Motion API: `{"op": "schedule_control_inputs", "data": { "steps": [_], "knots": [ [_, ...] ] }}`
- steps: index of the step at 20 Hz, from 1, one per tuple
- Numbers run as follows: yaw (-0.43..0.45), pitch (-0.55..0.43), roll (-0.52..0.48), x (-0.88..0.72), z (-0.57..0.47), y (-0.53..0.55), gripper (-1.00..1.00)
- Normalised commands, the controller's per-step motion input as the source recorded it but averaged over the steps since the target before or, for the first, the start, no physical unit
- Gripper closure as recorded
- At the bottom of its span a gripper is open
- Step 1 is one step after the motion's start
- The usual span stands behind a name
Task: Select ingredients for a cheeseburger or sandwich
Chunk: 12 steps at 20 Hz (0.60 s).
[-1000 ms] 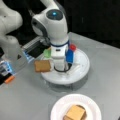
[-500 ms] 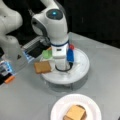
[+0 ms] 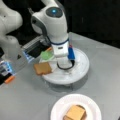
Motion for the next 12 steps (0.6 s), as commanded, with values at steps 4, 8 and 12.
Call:
{"op": "schedule_control_inputs", "data": {
  "steps": [4, 8, 12],
  "knots": [
    [0.161, -0.057, 0.088, 0.05, -0.09, -0.04, -1.0],
    [0.089, -0.074, 0.071, 0.06, -0.13, -0.02, -1.0],
    [0.097, -0.056, 0.057, 0.03, -0.12, 0.01, -1.0]
  ]
}}
